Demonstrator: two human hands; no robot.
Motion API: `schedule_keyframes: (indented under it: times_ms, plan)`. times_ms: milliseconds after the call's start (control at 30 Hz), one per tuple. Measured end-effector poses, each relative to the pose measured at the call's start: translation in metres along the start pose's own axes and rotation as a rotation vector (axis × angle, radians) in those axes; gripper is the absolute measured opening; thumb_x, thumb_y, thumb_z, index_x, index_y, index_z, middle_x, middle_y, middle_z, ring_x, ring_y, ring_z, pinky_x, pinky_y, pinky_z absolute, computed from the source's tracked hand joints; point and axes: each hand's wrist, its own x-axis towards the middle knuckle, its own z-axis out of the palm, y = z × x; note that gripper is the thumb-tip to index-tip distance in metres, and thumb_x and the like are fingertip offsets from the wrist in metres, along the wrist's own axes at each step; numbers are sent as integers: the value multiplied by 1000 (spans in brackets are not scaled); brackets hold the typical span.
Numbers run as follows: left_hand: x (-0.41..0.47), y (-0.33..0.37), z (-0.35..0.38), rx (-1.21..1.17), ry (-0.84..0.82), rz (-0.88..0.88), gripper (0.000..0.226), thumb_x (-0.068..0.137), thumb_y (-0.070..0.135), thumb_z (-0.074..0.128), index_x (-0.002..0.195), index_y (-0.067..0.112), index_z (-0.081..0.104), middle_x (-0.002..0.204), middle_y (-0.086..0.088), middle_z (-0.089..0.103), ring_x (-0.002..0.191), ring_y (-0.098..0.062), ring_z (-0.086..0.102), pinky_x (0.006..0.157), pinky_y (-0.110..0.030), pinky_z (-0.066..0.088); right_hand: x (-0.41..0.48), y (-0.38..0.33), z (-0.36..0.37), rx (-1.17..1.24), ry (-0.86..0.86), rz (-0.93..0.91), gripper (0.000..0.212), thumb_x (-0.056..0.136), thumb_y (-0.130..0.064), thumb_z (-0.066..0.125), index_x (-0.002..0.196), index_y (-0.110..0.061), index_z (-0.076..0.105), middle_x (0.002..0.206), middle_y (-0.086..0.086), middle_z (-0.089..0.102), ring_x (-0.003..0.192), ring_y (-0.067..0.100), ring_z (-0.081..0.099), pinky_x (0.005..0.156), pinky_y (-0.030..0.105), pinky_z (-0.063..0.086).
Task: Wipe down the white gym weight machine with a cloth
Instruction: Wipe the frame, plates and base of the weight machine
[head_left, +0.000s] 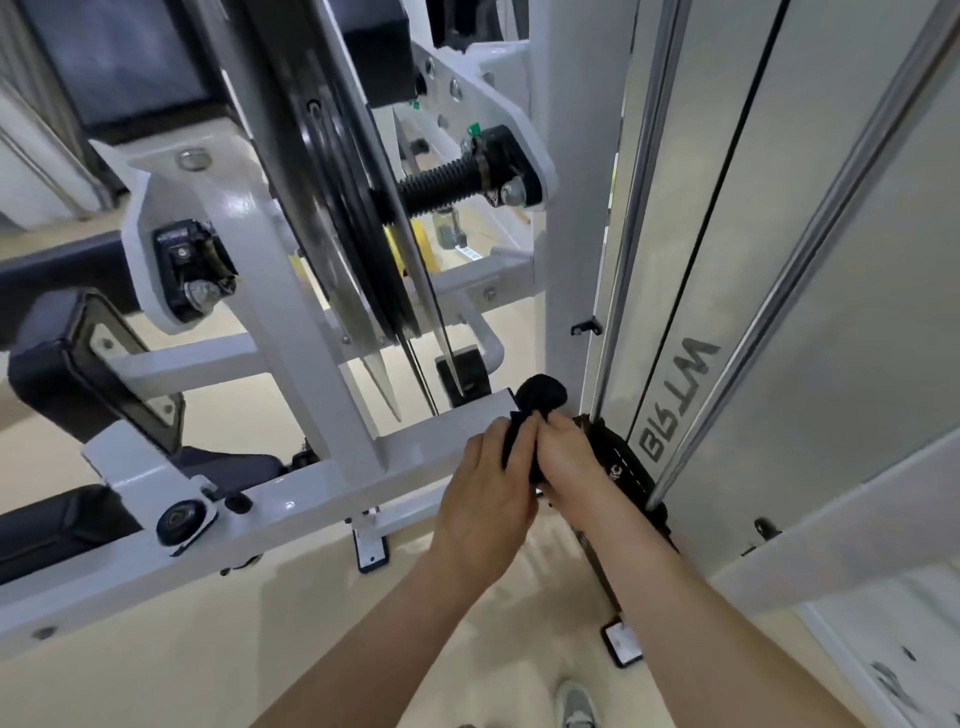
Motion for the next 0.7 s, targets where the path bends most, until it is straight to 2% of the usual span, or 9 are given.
schedule_keyframes:
  times_ms: [67,200,300,367,400,467,534,634,701]
  plan:
    - [-1,-6,-2,33,16,-16,70,72,9,78,137,6,49,122,-13,55,96,-27,57,76,-33,54,-7,10,9,-78,10,-33,21,102,-26,42,109,-12,57,108,12,67,104,25,65,97,46,50]
    - [-7,-26,-9,166,-14,28,85,47,5,89,127,6,61,102,-8,62,78,-21,61,48,-25,48,-16,22,9,-138,-59,-80,19,100,-20,47,113,-10,55,111,11,67,108,24,64,98,45,49]
    - [0,-26,-8,263,-2,127,75,40,8,90,113,8,70,84,-4,64,66,-19,61,45,-25,45,-6,6,0,-337,-13,-138,12,95,-6,47,99,-8,59,96,11,67,97,26,65,87,38,54]
    - [14,-16,-7,305,3,184,59,39,9,89,95,11,73,70,-1,60,57,-17,58,43,-24,42,5,-13,-9,-453,-12,-177,29,85,8,43,83,-13,63,80,6,67,85,24,64,70,27,53]
    - [20,-12,-8,315,-8,203,53,36,8,89,86,12,72,66,-1,58,54,-16,56,42,-23,41,9,-20,-11,-469,-18,-197,34,83,10,41,83,-14,65,79,3,67,82,22,63,64,22,50]
    - [25,-12,-8,334,-34,245,51,30,7,89,77,13,70,62,-1,56,51,-15,54,41,-22,38,10,-23,-7,-467,35,-246,32,89,4,41,106,-16,59,93,-1,63,89,18,59,66,20,44]
    - [19,-26,-8,349,-23,295,49,34,10,90,79,14,72,62,-1,56,52,-16,55,44,-23,39,5,-12,2,-437,147,-305,40,95,-2,37,129,-21,42,105,-5,57,95,15,56,71,21,43]
    - [7,-54,-11,349,91,391,30,58,5,78,86,14,74,66,-1,57,58,-18,55,50,-27,40,-12,12,24,-400,258,-346,55,95,0,34,142,-28,37,106,0,60,97,19,59,84,30,49]
    - [4,-68,-16,337,153,452,24,64,-1,67,83,13,73,67,-1,56,59,-20,53,51,-28,38,-23,23,44,-327,299,-368,56,93,5,37,141,-24,36,99,1,60,89,12,59,77,17,48]
